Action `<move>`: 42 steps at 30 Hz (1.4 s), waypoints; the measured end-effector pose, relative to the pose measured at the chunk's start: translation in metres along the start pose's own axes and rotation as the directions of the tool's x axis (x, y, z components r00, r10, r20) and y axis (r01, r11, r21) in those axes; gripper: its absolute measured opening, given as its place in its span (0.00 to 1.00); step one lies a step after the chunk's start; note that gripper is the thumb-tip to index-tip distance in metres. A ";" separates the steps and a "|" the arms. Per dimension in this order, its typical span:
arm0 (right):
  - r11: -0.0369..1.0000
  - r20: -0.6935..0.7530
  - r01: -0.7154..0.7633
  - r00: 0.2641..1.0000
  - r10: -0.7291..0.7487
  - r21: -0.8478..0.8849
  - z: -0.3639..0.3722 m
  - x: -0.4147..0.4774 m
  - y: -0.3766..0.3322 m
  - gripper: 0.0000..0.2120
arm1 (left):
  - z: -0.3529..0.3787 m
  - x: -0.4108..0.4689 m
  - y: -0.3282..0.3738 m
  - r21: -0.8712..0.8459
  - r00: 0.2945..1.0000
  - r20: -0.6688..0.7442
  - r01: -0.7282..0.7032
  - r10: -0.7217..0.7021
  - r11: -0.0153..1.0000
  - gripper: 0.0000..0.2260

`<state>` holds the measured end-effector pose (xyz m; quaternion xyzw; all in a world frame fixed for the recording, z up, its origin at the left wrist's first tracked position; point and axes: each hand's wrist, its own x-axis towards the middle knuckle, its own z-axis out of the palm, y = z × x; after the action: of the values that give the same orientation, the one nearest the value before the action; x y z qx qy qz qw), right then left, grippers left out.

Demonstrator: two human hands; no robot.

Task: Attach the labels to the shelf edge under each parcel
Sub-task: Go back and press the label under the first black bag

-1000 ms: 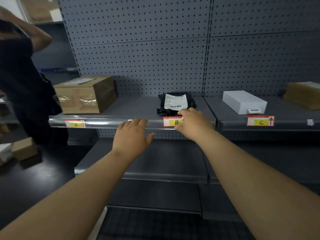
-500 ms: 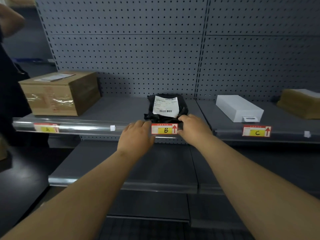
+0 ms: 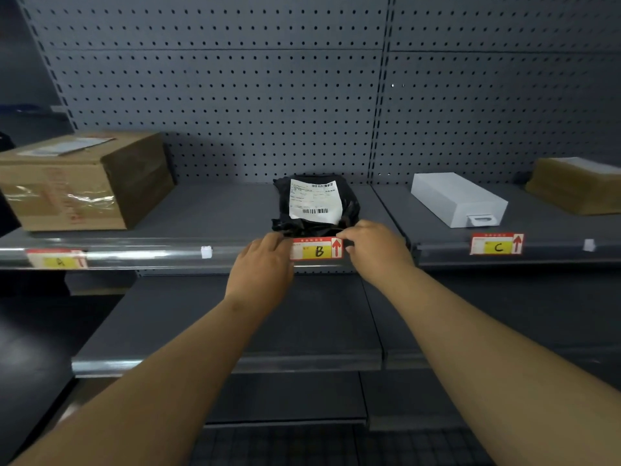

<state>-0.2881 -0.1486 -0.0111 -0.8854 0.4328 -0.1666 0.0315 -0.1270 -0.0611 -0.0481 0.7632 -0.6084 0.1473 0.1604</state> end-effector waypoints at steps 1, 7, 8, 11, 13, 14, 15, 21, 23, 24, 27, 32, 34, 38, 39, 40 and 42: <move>1.000 -0.004 -0.001 1.000 0.001 0.000 0.001 0.000 0.000 0.18 | 0.001 0.000 -0.001 -0.004 1.000 -0.003 -0.002 0.002 1.000 0.18; 1.000 -0.020 -0.005 1.000 0.005 0.016 0.007 0.000 0.002 0.21 | 0.001 0.001 0.000 -0.043 0.999 -0.040 0.013 -0.014 0.999 0.16; 1.000 -0.021 -0.006 1.000 0.007 0.024 0.008 0.001 0.003 0.20 | 0.000 0.002 0.000 -0.048 0.999 -0.037 0.015 -0.017 0.999 0.16; 1.000 -0.010 -0.010 1.000 0.010 0.021 0.008 0.000 0.003 0.20 | 0.000 0.002 -0.001 -0.044 1.000 -0.025 0.015 -0.016 0.999 0.16; 1.000 -0.009 -0.013 1.000 0.013 0.014 0.008 0.000 0.002 0.20 | 0.000 0.002 -0.001 -0.046 1.000 -0.021 0.013 -0.014 0.999 0.16; 1.000 -0.011 -0.016 1.000 0.016 0.014 0.009 0.000 0.002 0.20 | -0.001 0.002 -0.002 -0.047 1.000 -0.018 0.013 -0.014 0.999 0.16; 1.000 -0.011 -0.019 1.000 0.019 0.017 0.008 0.000 0.002 0.20 | -0.001 0.002 -0.002 -0.045 1.000 -0.015 0.012 -0.013 0.999 0.16; 1.000 0.027 -0.026 0.999 0.026 0.008 0.005 -0.003 0.000 0.19 | -0.002 0.004 -0.003 -0.042 1.000 -0.003 0.009 -0.009 0.999 0.15; 1.000 0.036 -0.030 0.999 0.030 0.004 0.004 -0.003 -0.001 0.20 | -0.002 0.005 -0.004 -0.040 1.000 0.000 0.006 -0.006 0.999 0.15; 0.999 0.040 -0.032 0.999 0.032 0.002 0.004 -0.002 -0.001 0.20 | -0.003 0.005 -0.004 -0.039 1.000 0.001 0.005 -0.005 0.999 0.15; 0.999 0.021 -0.037 0.999 0.037 0.010 0.007 -0.001 -0.001 0.20 | -0.002 0.005 -0.004 -0.037 1.000 -0.003 -0.001 0.001 0.999 0.15; 0.999 0.023 -0.041 0.999 0.041 0.015 0.008 -0.001 -0.001 0.19 | -0.002 0.005 -0.003 -0.041 1.000 -0.014 -0.001 0.000 0.999 0.16; 0.999 0.033 -0.038 0.999 0.038 -0.002 0.007 -0.001 -0.001 0.20 | -0.001 0.005 -0.003 -0.032 1.000 -0.018 -0.005 0.004 0.999 0.16; 0.999 0.043 -0.048 0.998 0.048 0.000 0.006 -0.002 -0.003 0.21 | -0.001 0.004 -0.004 -0.019 1.000 -0.026 -0.017 0.016 1.000 0.15; 0.999 0.047 -0.051 0.998 0.051 0.002 0.006 -0.001 -0.003 0.21 | -0.001 0.004 -0.003 -0.021 1.000 -0.023 -0.017 0.017 1.000 0.15; 0.999 0.053 -0.051 0.997 0.051 0.002 0.005 -0.001 -0.003 0.21 | -0.001 0.004 -0.003 -0.020 1.000 -0.019 -0.017 0.016 1.000 0.15; 0.999 0.057 -0.049 0.997 0.048 0.006 0.005 -0.001 -0.003 0.21 | -0.002 0.004 -0.002 -0.008 1.000 -0.016 -0.018 0.018 1.000 0.16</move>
<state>-0.2848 -0.1460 -0.0156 -0.8789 0.4525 -0.1423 0.0510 -0.1240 -0.0631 -0.0449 0.7557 -0.6147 0.1523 0.1668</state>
